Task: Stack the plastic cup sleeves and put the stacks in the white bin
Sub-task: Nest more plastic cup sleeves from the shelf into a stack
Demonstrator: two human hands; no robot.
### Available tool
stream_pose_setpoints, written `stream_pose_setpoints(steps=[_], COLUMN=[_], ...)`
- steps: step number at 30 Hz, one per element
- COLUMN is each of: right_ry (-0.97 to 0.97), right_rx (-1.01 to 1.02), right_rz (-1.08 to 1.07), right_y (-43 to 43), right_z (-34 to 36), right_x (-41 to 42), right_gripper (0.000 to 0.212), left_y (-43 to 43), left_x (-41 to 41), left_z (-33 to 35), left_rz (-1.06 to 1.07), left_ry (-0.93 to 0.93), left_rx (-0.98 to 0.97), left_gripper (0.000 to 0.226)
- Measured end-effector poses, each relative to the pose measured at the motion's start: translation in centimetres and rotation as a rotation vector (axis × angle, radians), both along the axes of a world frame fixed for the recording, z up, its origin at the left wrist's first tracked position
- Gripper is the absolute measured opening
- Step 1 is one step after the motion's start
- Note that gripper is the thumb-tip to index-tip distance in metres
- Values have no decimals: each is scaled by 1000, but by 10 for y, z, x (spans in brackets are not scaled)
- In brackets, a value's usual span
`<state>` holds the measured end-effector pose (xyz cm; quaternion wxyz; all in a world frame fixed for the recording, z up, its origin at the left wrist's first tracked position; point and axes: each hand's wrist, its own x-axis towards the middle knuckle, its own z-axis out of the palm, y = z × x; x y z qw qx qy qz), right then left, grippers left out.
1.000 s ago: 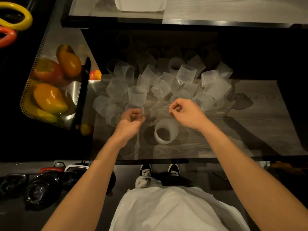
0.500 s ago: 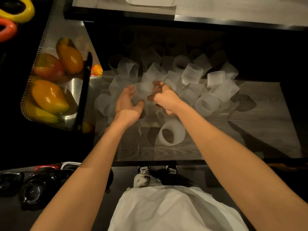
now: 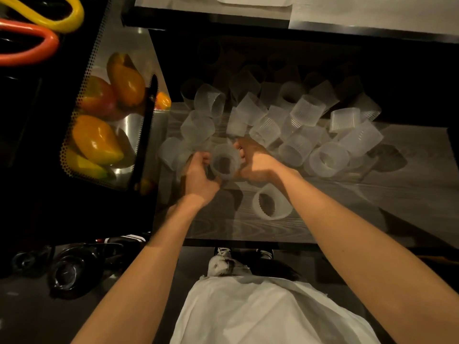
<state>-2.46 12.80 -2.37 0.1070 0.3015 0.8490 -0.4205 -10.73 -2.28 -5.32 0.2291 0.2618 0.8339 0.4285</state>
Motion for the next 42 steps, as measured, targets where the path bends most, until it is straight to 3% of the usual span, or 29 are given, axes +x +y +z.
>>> stream_pose_setpoints(steps=[4,9,12,15,19,28,37,42], right_ry=[-94,-159,-135,-29,-18,-5,-196,-400], right_rx=[89,53,82,142,99,-9,94,302], right_rz=[91,61,68,28,125,212,234,312], right_y=[2,2,4,8,-5,-50,-33,-22], right_z=[-2,-3,5,20,38,24,10,14], right_x=[-3,-4,-5,-10,-27,-53,-39,-31], right_gripper=[69,68,62,59,65,53,40,43], left_y=[-1,-1,0,-4,-14,-52,-39,-27], left_x=[-2,-1,-1,-3,-6,-17,-11,-10], left_z=[-1,-1,4,17,30,10,-2,3], left_rz=[-47,-111,-105,-34,229,336,238,190], left_ry=[186,152,177,207,199,262,42,-30], left_rx=[-138,-202,-131,73,205,79,-116,-153], left_gripper=[36,38,40,36,30,31,26,20])
